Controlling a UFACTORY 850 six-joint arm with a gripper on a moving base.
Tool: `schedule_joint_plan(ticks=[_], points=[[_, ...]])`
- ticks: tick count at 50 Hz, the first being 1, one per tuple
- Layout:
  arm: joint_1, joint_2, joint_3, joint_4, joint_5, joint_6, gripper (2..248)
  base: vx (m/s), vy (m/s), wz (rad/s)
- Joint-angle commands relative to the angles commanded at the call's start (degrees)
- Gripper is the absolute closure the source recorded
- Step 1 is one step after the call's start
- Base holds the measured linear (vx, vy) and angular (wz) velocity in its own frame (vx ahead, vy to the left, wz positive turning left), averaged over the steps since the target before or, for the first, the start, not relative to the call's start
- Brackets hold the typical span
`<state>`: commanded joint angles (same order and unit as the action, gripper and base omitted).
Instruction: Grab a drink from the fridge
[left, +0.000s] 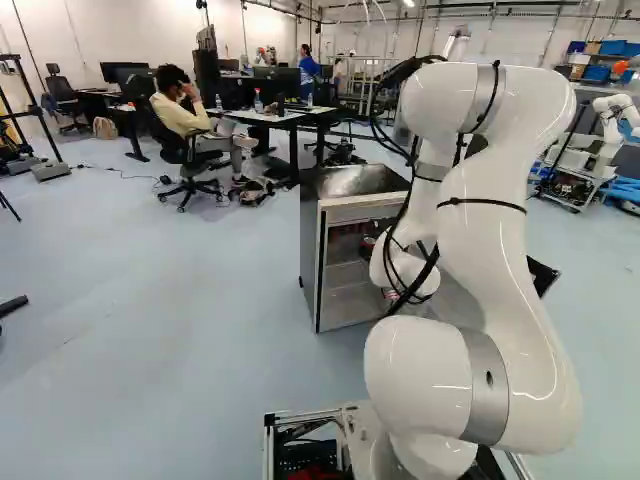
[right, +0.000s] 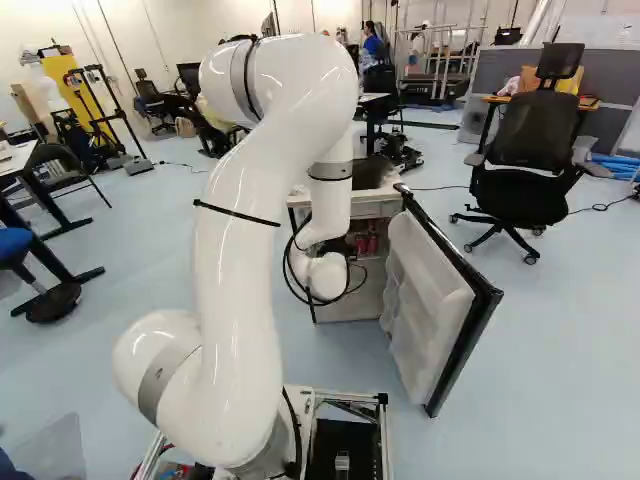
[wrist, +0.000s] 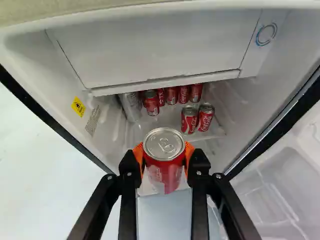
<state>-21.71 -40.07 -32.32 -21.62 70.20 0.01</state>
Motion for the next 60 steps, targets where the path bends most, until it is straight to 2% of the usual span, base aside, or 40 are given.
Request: schedule_joint_plan(ticks=[33,60], points=[[-0.62,8.15,5.38,0.0,-0.19,0.0,151,0.0,0.0,0.0],[-0.79,14.09,8.16,0.0,-1.94,0.0,151,0.0,0.0,0.0]])
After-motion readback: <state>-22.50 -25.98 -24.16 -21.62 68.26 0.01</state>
